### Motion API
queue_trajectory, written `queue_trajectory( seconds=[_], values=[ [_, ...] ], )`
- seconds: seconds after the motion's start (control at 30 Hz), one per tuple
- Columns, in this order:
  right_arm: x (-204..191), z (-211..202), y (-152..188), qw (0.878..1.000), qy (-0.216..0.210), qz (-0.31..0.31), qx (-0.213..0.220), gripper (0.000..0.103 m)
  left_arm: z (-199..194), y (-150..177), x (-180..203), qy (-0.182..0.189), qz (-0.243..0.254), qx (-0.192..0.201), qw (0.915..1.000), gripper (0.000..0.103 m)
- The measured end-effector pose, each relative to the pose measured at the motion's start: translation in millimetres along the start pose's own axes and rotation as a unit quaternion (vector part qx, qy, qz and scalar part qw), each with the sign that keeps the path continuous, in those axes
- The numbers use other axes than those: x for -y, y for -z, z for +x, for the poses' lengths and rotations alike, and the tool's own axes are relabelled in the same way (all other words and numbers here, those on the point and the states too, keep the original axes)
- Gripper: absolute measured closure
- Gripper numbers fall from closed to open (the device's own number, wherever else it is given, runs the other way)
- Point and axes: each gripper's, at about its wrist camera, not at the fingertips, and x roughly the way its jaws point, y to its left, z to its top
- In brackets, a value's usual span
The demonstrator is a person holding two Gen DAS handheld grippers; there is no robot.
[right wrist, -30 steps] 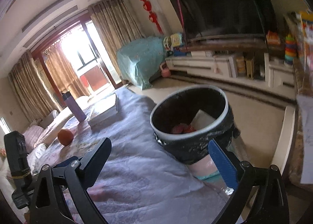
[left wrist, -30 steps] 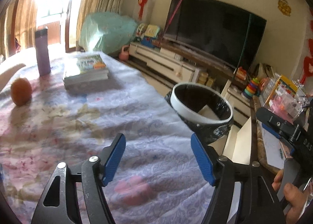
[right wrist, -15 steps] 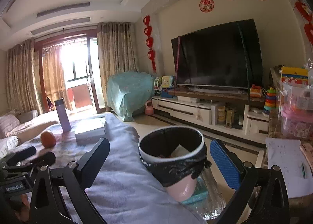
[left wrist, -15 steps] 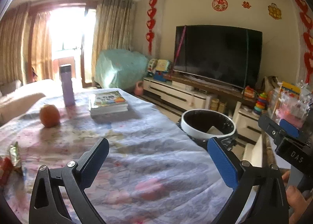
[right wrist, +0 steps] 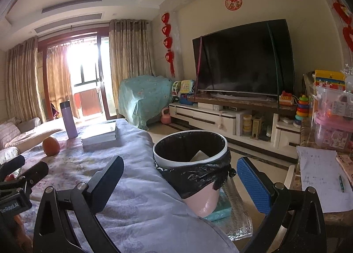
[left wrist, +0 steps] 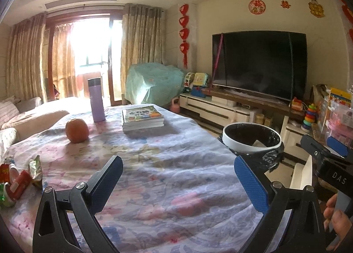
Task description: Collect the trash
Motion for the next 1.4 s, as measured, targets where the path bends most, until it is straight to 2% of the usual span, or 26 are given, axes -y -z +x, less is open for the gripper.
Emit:
queue_trajectory(
  seconds=[0.23, 1.4],
  values=[
    [0, -8, -3, 1.0, -0.007, -0.001, 0.007, 0.0, -8, 0, -2, -0.004, 0.004, 0.014, 0.9999, 0.001],
    [-2, -13, -3, 1.0, -0.015, -0.007, 0.006, 0.0, -12, 4, -10, 0.003, 0.002, 0.02, 0.9998, 0.001]
  ],
)
